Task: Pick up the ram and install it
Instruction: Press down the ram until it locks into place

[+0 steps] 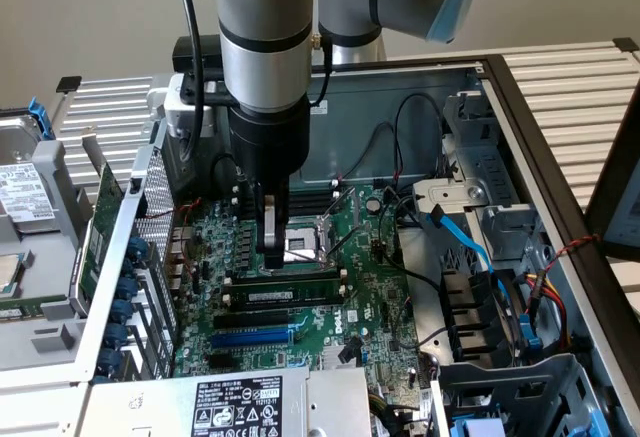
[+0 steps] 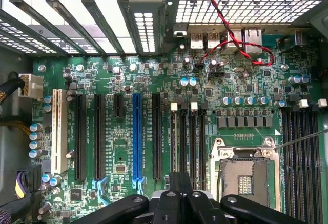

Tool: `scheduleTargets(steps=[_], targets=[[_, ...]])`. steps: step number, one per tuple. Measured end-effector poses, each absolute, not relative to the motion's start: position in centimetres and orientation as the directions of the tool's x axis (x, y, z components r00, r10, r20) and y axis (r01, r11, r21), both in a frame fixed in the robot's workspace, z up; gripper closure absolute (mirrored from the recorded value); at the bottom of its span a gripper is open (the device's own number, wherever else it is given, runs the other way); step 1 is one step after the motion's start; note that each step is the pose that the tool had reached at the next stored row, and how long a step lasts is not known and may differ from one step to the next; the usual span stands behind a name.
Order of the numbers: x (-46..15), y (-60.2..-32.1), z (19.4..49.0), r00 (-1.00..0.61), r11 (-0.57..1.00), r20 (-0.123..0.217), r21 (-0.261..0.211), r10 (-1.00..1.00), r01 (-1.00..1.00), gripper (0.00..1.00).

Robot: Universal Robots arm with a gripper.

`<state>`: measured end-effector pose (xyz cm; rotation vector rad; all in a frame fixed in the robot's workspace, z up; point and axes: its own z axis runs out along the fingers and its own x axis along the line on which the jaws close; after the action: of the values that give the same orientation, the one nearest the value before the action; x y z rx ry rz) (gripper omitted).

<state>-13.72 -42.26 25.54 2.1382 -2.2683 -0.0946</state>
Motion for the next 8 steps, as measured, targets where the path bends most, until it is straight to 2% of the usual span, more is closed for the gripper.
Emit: scheduleTargets(steps=[8], targets=[[-13.72, -42.26, 25.54, -0.172, 0.17, -0.026, 0.06, -0.985, -0.984, 0.9]])
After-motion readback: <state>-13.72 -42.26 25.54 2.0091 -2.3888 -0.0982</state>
